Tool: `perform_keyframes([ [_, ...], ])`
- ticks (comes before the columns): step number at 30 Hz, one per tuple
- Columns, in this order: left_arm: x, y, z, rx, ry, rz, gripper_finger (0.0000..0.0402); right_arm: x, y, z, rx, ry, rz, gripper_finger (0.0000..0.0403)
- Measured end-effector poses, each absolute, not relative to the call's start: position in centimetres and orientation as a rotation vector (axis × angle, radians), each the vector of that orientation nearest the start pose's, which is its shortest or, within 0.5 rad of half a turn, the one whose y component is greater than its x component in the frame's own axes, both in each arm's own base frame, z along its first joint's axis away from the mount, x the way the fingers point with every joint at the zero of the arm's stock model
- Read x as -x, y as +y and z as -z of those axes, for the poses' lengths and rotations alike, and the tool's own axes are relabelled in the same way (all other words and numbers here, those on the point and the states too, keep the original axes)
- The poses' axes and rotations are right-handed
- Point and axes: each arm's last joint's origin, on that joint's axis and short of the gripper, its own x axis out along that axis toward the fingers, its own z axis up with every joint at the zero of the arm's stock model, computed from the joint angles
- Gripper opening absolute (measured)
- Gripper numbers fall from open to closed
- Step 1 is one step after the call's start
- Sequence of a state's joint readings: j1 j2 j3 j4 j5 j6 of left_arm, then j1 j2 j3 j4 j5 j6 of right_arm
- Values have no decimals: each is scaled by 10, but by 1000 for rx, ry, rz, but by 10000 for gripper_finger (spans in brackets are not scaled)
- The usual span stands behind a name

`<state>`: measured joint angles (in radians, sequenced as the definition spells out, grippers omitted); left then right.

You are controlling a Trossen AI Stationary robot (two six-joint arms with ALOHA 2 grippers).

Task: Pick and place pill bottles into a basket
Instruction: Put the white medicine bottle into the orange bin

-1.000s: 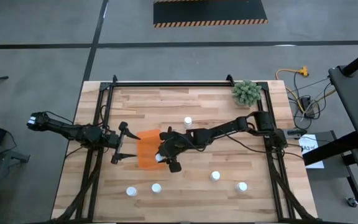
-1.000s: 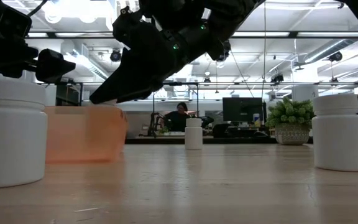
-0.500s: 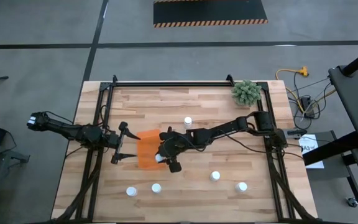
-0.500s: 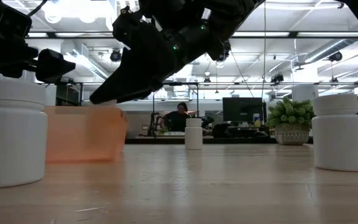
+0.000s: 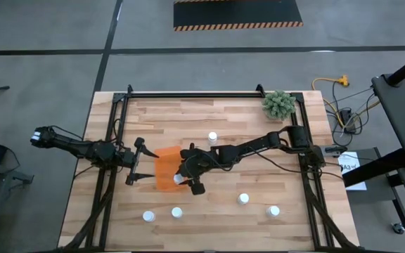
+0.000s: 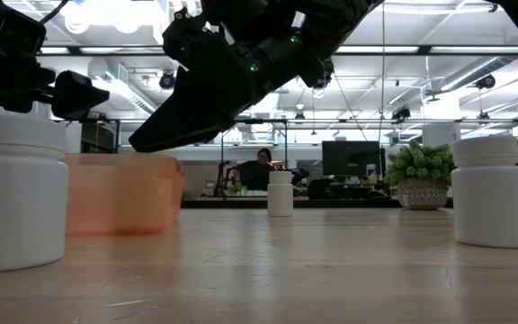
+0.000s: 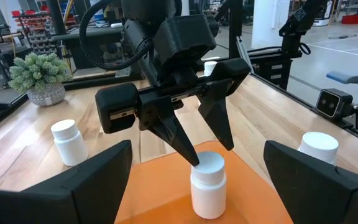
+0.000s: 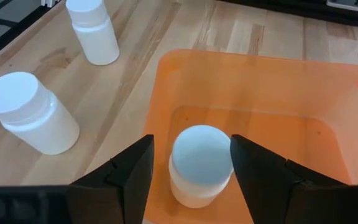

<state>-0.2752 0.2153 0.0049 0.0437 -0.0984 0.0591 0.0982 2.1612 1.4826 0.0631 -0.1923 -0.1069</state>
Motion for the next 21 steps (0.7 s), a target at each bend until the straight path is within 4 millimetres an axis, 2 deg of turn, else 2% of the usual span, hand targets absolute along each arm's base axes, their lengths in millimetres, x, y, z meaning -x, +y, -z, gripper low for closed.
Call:
perform_keyframes([
  [7, -106, -27, -151, -90, 159, 181, 345, -471, 53, -162, 68, 597, -327, 203],
  [16, -106, -27, -151, -90, 159, 181, 345, -464, 53, -183, 63, 594, -347, 203],
  [21, -106, -27, -152, -90, 158, 181, 345, -457, 54, -185, 45, 603, -400, 203],
])
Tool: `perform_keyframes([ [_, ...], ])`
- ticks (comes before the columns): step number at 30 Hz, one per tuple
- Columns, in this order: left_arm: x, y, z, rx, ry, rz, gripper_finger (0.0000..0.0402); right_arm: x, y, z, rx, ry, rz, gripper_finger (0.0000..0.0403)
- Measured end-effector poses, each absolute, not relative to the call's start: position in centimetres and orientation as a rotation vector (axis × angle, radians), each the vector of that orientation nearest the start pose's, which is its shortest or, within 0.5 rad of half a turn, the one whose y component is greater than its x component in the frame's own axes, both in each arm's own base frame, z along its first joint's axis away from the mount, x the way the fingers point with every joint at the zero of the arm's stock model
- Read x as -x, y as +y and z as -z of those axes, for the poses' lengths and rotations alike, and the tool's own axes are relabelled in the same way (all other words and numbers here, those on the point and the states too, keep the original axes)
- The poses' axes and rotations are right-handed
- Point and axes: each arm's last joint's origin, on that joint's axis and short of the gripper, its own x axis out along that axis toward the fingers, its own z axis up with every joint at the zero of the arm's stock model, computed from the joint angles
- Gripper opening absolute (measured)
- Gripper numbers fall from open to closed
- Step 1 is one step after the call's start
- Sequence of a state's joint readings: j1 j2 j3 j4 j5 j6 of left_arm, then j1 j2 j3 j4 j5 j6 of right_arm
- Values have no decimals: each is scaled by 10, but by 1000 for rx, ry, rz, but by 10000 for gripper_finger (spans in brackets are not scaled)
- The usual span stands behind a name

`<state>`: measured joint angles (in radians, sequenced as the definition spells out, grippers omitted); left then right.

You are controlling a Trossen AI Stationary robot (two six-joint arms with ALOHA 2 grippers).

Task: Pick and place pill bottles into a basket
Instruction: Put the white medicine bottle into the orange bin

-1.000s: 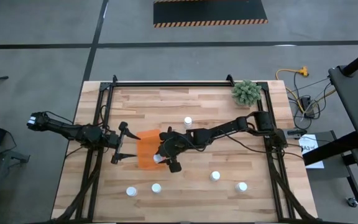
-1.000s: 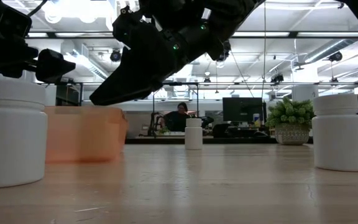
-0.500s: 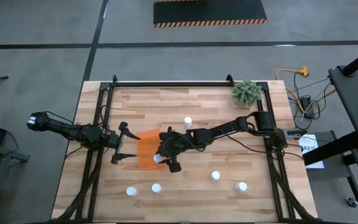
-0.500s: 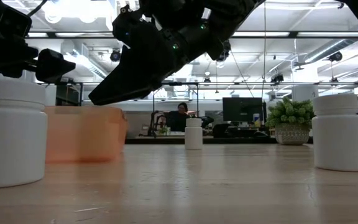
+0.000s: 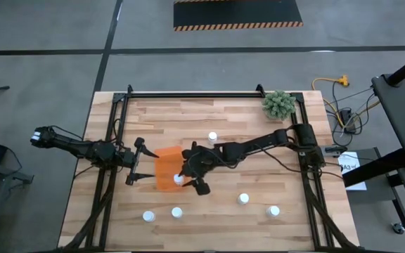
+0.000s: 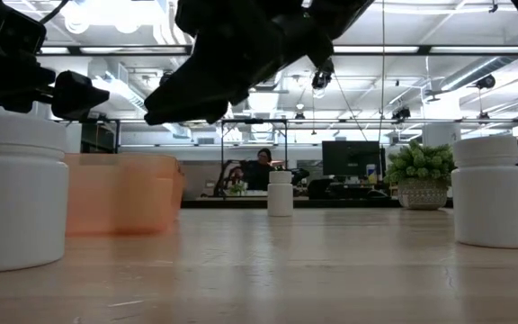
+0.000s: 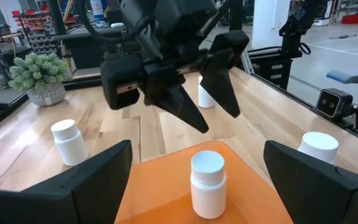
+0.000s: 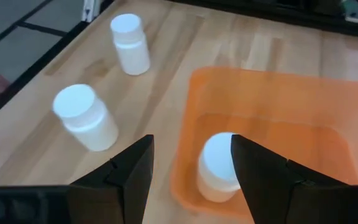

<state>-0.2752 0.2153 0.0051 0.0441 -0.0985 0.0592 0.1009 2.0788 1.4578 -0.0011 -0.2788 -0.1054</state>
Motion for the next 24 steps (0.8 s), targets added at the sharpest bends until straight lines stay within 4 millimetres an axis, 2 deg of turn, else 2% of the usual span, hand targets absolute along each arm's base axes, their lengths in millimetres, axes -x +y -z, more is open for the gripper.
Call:
perform_keyframes([
  [8, -106, -27, -151, -90, 159, 181, 345, -445, 55, -166, 18, 637, -414, 203],
  [12, -106, -27, -151, -90, 159, 181, 345, -433, 55, -167, 12, 589, -416, 203],
  [17, -106, -27, -151, -90, 159, 181, 345, -412, 54, -174, 2, 509, -414, 203],
  [24, -106, -27, -151, -90, 159, 181, 345, -368, 51, -173, -30, 357, -431, 203],
])
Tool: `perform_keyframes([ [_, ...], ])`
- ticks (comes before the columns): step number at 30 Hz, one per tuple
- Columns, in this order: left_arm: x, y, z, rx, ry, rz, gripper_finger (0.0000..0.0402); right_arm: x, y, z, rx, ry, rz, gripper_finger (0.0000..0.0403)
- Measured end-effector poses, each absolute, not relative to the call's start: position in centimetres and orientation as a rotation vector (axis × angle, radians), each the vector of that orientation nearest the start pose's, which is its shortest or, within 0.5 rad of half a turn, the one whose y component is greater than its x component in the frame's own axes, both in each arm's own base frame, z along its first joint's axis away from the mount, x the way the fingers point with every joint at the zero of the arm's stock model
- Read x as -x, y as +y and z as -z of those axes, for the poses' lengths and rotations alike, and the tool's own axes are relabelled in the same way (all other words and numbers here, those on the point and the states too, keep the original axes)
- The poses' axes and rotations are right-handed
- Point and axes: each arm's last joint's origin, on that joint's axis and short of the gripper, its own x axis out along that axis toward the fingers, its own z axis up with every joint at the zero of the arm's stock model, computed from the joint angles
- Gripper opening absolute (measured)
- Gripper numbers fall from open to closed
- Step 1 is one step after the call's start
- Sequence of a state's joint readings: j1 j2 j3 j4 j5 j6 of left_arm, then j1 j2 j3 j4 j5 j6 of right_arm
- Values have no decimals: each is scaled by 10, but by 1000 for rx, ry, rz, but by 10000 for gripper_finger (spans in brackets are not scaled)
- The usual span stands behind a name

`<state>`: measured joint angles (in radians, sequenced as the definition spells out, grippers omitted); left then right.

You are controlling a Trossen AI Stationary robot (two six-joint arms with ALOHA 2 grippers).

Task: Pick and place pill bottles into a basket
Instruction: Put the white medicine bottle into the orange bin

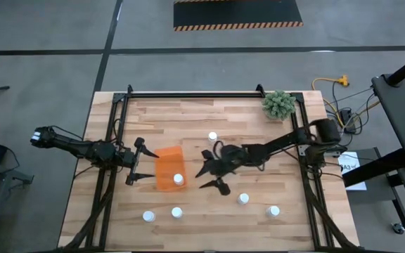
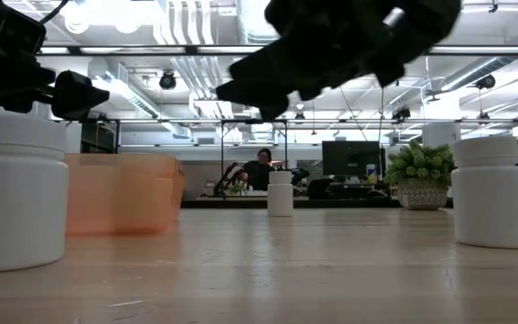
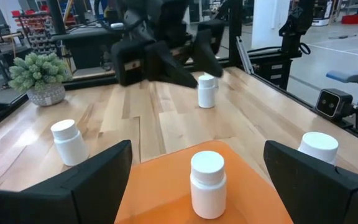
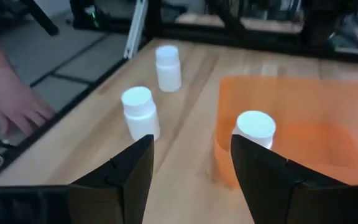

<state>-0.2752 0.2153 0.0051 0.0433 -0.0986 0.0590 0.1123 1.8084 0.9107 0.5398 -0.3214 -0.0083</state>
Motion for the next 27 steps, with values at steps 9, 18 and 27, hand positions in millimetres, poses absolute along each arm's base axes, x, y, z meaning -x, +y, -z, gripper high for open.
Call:
perform_keyframes([
  [9, -106, -27, -151, -90, 159, 181, 345, -314, 45, -166, -23, 243, -435, 203],
  [18, -106, -27, -151, -90, 159, 181, 345, -279, 42, -151, -64, 154, -450, 203],
  [27, -106, -27, -151, -90, 159, 181, 345, -254, 46, -134, -84, 180, -477, 203],
])
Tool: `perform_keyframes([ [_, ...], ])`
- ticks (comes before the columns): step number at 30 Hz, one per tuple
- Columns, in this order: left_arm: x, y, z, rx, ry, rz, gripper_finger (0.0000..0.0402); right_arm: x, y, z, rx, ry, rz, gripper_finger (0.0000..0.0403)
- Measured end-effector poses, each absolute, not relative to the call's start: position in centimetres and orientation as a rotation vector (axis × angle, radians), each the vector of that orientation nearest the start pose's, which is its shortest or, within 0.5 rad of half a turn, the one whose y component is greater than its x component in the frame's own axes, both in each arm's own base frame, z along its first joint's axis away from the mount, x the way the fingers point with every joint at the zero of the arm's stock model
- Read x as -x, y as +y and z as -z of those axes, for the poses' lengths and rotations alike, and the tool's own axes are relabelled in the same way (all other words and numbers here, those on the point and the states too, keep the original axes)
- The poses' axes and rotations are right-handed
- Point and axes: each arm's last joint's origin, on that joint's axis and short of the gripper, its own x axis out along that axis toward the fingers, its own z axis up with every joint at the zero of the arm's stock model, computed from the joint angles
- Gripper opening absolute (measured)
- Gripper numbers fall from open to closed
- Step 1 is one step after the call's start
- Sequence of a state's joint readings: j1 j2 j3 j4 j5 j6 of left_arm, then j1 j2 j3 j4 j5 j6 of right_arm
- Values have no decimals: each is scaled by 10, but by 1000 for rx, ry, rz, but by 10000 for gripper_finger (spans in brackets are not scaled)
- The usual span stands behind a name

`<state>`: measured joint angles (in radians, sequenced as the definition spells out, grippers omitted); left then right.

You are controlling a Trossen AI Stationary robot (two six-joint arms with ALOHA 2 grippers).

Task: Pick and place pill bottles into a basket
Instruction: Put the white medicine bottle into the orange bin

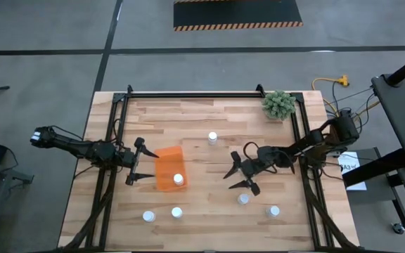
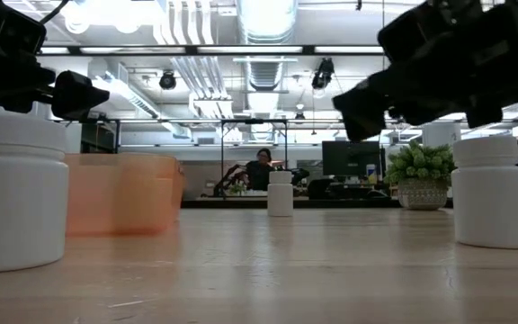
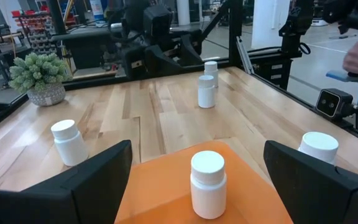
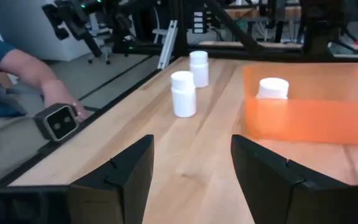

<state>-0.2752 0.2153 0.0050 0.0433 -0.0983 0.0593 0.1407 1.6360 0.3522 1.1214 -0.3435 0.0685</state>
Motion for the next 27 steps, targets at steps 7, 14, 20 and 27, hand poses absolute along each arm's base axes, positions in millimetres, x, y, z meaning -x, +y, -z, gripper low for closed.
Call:
perform_keyframes([
  [7, -106, -27, -151, -90, 159, 181, 345, -229, 44, -130, -89, 80, -488, 203],
  [14, -106, -27, -151, -90, 159, 181, 345, -206, 42, -122, -107, 79, -495, 203],
  [20, -106, -27, -151, -90, 159, 181, 345, -193, 41, -122, -88, 34, -504, 203],
  [27, -106, -27, -151, -90, 158, 181, 345, -184, 40, -118, -77, 51, -507, 203],
])
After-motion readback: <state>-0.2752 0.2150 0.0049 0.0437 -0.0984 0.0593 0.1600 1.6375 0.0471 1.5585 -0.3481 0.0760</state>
